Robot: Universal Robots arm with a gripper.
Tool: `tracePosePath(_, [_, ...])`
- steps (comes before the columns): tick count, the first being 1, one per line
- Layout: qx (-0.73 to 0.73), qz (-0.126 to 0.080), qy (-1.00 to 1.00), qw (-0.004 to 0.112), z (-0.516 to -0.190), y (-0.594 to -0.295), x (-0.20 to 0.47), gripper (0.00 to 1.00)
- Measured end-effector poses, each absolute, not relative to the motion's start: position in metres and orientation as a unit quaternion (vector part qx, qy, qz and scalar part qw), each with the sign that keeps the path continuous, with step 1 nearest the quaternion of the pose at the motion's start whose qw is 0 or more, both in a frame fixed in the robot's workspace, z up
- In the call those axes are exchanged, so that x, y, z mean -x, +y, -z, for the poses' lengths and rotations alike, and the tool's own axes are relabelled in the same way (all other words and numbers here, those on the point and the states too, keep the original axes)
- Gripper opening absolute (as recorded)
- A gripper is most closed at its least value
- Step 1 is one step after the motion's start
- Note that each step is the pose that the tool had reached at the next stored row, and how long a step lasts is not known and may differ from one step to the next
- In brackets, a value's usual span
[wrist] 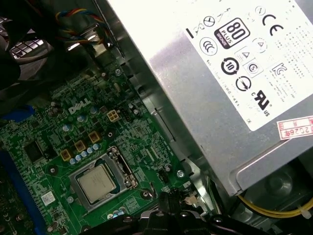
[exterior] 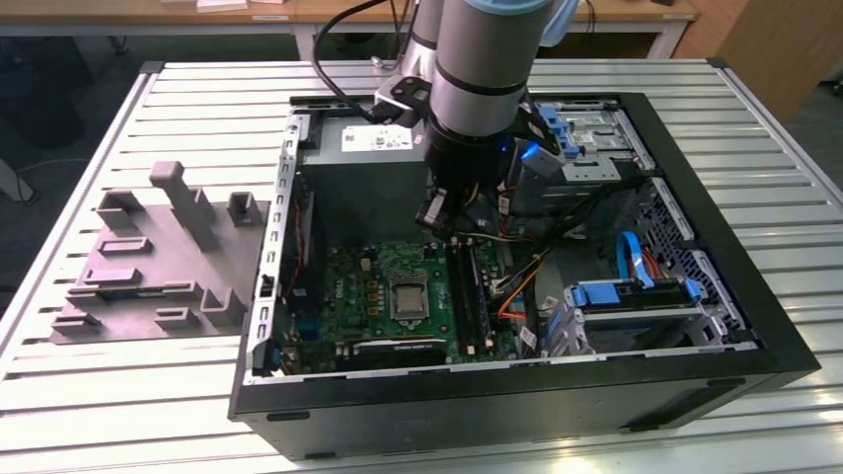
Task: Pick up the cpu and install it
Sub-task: 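Install the first cpu locking lever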
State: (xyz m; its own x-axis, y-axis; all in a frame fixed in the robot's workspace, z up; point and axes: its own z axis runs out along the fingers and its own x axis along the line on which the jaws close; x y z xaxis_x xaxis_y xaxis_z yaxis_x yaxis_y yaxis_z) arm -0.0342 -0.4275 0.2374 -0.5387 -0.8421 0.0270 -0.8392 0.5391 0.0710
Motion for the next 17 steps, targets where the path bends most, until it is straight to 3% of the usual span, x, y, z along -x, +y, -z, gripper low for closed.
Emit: tracePosePath(17, [-0.48, 0.025, -0.876, 0.029, -0.2374, -0.434, 0.0385, 0.11])
